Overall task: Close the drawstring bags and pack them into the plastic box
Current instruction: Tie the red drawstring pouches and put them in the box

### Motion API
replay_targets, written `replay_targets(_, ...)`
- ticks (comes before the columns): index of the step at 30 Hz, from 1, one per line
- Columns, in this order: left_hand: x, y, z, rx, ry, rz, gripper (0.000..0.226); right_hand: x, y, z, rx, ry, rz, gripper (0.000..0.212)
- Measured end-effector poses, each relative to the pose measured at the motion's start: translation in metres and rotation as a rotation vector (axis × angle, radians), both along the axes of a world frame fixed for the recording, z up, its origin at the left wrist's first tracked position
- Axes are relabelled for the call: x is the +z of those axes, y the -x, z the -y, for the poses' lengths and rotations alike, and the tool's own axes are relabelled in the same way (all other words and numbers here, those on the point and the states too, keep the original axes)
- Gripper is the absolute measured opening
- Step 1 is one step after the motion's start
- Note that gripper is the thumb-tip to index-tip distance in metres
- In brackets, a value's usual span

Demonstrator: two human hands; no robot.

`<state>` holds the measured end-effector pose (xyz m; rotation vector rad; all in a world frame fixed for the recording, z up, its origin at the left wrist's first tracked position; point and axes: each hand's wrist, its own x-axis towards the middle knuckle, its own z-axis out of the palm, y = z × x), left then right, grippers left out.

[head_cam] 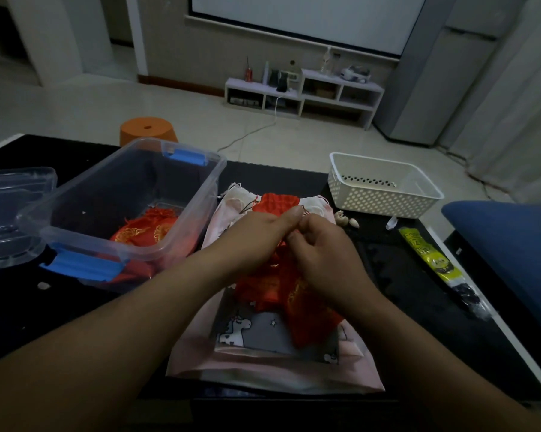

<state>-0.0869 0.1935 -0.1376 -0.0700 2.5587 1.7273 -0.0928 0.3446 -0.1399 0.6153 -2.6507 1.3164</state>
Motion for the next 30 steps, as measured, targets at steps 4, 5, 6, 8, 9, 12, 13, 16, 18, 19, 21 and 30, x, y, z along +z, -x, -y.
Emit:
replay_targets(4, 0.003, 0.004, 0.001, 0.039, 0.032, -0.068, 0.039, 0.003, -0.002, -0.003, 0.038, 0.092, 0.143, 0.018)
replay_targets(5, 0.003, 0.005, 0.002, 0.086, 0.026, -0.082, 0.039, 0.005, -0.002, -0.005, 0.054, 0.155, 0.209, 0.017)
replay_targets(6, 0.002, 0.006, 0.003, 0.13, 0.013, -0.098, 0.039, 0.008, -0.002, -0.007, 0.075, 0.209, 0.273, 0.016)
replay_targets(8, 0.0, 0.007, 0.005, 0.191, -0.015, -0.11, 0.038, 0.012, -0.001, -0.011, 0.132, 0.244, 0.35, 0.017)
replay_targets(9, -0.001, 0.007, 0.006, 0.2, -0.035, -0.107, 0.037, 0.013, 0.0, -0.012, 0.164, 0.237, 0.371, 0.018)
replay_targets(12, -0.003, 0.006, 0.006, 0.168, -0.089, -0.086, 0.034, 0.013, 0.002, -0.015, 0.255, 0.222, 0.438, 0.019)
replay_targets(13, -0.003, 0.006, 0.006, 0.16, -0.102, -0.081, 0.034, 0.013, 0.003, -0.016, 0.278, 0.221, 0.451, 0.02)
replay_targets(16, -0.002, 0.006, 0.007, 0.147, -0.168, -0.043, 0.03, 0.013, 0.007, -0.02, 0.29, 0.149, 0.408, 0.021)
replay_targets(18, 0.001, 0.005, 0.007, 0.118, -0.172, -0.042, 0.03, 0.013, 0.009, -0.022, 0.27, 0.079, 0.33, 0.018)
replay_targets(19, 0.002, 0.004, 0.006, 0.104, -0.174, -0.046, 0.03, 0.013, 0.01, -0.022, 0.27, 0.064, 0.305, 0.017)
replay_targets(21, 0.003, 0.003, 0.007, 0.094, -0.195, -0.044, 0.031, 0.014, 0.009, -0.021, 0.277, 0.062, 0.288, 0.015)
replay_targets(30, 0.008, 0.002, 0.023, 0.04, -0.048, -0.068, 0.045, 0.003, 0.005, -0.018, 0.001, 0.098, 0.372, 0.013)
